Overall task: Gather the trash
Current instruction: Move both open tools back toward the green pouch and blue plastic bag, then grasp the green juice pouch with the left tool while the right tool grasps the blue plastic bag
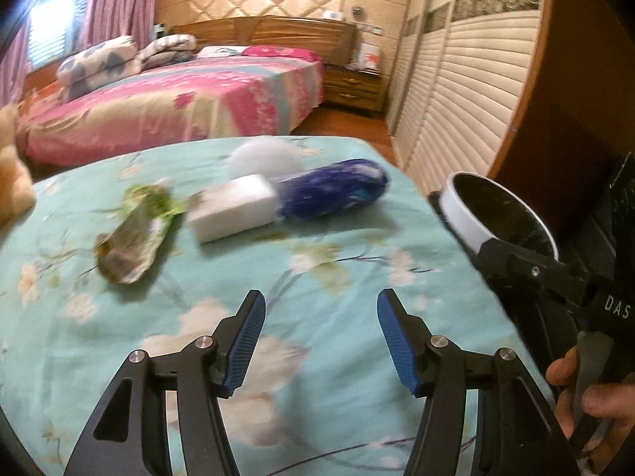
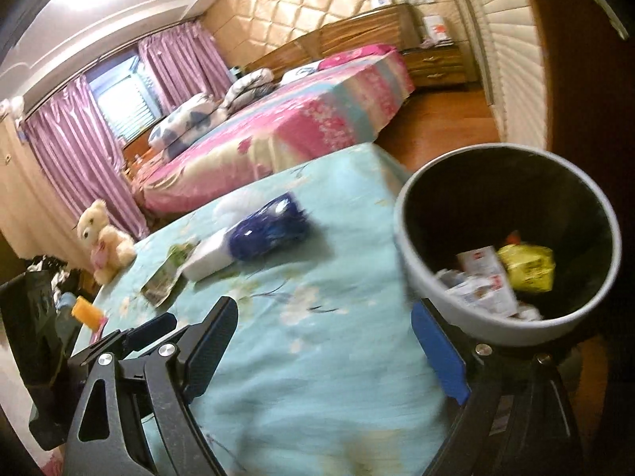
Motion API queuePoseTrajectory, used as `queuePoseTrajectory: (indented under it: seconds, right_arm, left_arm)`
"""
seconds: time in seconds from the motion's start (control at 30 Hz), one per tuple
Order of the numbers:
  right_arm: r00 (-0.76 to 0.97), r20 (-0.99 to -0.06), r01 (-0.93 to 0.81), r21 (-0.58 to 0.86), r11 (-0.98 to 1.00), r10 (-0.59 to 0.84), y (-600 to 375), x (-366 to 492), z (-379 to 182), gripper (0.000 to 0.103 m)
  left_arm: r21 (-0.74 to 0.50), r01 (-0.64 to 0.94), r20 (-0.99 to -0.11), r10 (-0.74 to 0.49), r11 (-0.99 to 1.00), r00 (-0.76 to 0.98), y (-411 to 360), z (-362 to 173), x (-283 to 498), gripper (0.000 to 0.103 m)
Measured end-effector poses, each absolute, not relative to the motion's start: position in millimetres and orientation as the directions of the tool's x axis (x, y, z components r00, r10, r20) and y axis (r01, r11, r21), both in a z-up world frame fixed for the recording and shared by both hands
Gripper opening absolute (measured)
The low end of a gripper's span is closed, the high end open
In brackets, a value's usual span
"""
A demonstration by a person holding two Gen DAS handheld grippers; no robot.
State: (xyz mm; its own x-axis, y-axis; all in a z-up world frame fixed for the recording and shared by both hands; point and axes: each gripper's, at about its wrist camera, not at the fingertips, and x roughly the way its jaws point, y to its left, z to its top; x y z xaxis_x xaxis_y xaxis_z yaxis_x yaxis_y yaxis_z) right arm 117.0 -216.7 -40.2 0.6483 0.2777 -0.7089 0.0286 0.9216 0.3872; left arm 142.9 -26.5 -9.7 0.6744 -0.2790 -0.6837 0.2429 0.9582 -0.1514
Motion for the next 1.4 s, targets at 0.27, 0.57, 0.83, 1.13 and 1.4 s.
queuePoseTrajectory:
  seconds: [0.27,0.57,0.83,1.13,1.4]
  right_arm:
    - [0.619,-0.718,-0.014,0.396,0.918,0.319,-181.7,127.2,-50.9,0.090]
    - [0.605,-0.726,-0.017,0.398,0.917,0.327,-159.5,145.2,-59.8,0.090]
    - [0.581,-0.748,0.021,0.410,0.912,0.323,-149.5,167.8,-69.2,0.090]
    - [0.564,-0.754,0.076,0.453,0.888,0.336,-150.6,198.0,-79.1,0.090]
    - [0.556,-0.751,0.150,0.511,0.846,0.355,-156.4,227.4,-88.6,0.090]
  left_arm:
    - [-0.159,0.163,-0.692,-0.228,0.974,0.685,8.2,-9.1,138.3,0.059]
    - [-0.153,0.118,-0.698,-0.191,0.981,0.690,37.7,-9.8,150.3,0.060]
    - [-0.141,0.072,-0.703,-0.151,0.987,0.695,60.8,-10.7,174.0,0.062]
    - [-0.104,0.055,-0.704,-0.113,0.993,0.701,73.8,-9.4,212.8,0.068]
    - [-0.101,0.051,-0.722,-0.109,0.994,0.683,81.5,-18.0,254.3,0.071]
